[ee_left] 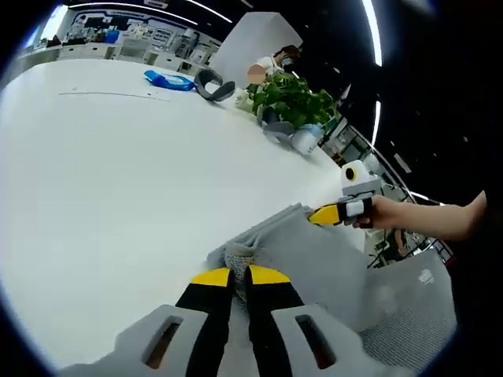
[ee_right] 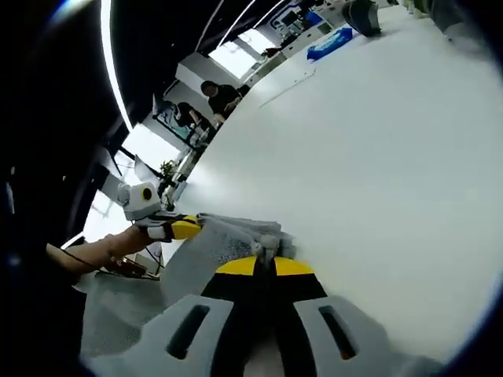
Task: Fold the towel on the table until its edges align and the towel forms a compact rectangular stack.
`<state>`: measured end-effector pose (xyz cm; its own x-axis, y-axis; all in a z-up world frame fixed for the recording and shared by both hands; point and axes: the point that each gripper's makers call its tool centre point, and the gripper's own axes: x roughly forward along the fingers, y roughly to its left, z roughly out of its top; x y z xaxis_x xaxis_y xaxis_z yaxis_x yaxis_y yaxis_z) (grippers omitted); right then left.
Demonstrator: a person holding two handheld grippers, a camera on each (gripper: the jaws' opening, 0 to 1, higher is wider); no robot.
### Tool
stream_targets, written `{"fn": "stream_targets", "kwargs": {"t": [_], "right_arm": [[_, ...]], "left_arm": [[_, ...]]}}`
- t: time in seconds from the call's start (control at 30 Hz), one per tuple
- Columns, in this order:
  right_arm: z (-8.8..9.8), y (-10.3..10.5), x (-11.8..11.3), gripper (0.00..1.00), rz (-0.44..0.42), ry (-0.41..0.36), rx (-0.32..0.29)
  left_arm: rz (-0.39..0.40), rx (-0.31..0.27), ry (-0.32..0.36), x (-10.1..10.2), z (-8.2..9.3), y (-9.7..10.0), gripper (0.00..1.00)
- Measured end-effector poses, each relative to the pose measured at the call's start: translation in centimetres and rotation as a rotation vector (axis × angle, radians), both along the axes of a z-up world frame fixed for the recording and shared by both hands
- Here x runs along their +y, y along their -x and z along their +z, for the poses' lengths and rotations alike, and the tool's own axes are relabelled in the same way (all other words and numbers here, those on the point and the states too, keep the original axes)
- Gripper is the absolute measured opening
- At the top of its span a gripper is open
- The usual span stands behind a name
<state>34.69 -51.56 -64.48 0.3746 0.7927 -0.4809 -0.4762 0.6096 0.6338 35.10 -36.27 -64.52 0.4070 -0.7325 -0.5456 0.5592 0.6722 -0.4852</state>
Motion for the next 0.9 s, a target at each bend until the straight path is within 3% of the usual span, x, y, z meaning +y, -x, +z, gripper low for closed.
{"fn": "stream_targets", "kwargs": {"t": [0.1, 0.2, 0.3, 0.37, 0.43, 0.5, 0.57, 0.6, 0.67, 0.73, 0.77, 0.8, 0.83, 0.9], "right_arm": [[0.1, 0.1, -0.2, 0.06, -0.008, 0.010, -0.023], [0.8, -0.2, -0.9, 0.12, -0.042, 0.014, -0.045], [2.3, -0.9, -2.1, 0.12, -0.075, 0.041, -0.138], [4.3, -0.8, -2.7, 0.13, -0.102, 0.005, -0.174], [5.4, 0.3, -2.4, 0.14, -0.040, 0.000, -0.200], [5.9, 2.3, -1.5, 0.12, 0.092, 0.067, -0.240], [6.6, 4.2, -0.2, 0.08, 0.182, 0.087, -0.276], [6.6, 6.1, 0.9, 0.08, 0.266, 0.101, -0.274], [6.1, 8.0, 1.8, 0.08, 0.363, 0.148, -0.281], [5.0, 9.8, 2.0, 0.06, 0.476, 0.242, -0.310], [4.4, 10.3, 2.0, 0.05, 0.528, 0.320, -0.363], [4.1, 10.8, 1.9, 0.06, 0.554, 0.351, -0.370], [3.4, 11.3, 1.6, 0.07, 0.586, 0.410, -0.381], [2.7, 11.4, 1.1, 0.10, 0.623, 0.487, -0.424]], "left_arm": [[0.032, -0.024, 0.002, 0.4, 0.3, -0.2, 0.11], [0.036, -0.115, -0.042, 1.2, 1.1, -0.7, 0.20], [0.024, -0.187, -0.037, 1.9, 3.0, -0.5, 0.20], [0.027, -0.216, -0.010, 2.2, 4.4, -0.2, 0.20], [0.018, -0.230, 0.036, 2.4, 6.3, 0.6, 0.19], [-0.006, -0.227, 0.079, 1.8, 7.7, 1.7, 0.19], [-0.053, -0.240, 0.091, 0.8, 8.7, 2.9, 0.19], [-0.090, -0.240, 0.074, 0.3, 8.6, 3.6, 0.19], [-0.189, -0.258, -0.001, -0.8, 8.1, 5.3, 0.19], [-0.264, -0.205, -0.065, -1.6, 7.1, 7.1, 0.19], [-0.333, -0.208, -0.150, -1.8, 6.1, 8.1, 0.19], [-0.396, -0.233, -0.217, -1.8, 5.4, 8.8, 0.19], [-0.480, -0.282, -0.326, -1.5, 4.4, 9.5, 0.19], [-0.573, -0.336, -0.447, -1.1, 3.0, 10.2, 0.19]]}}
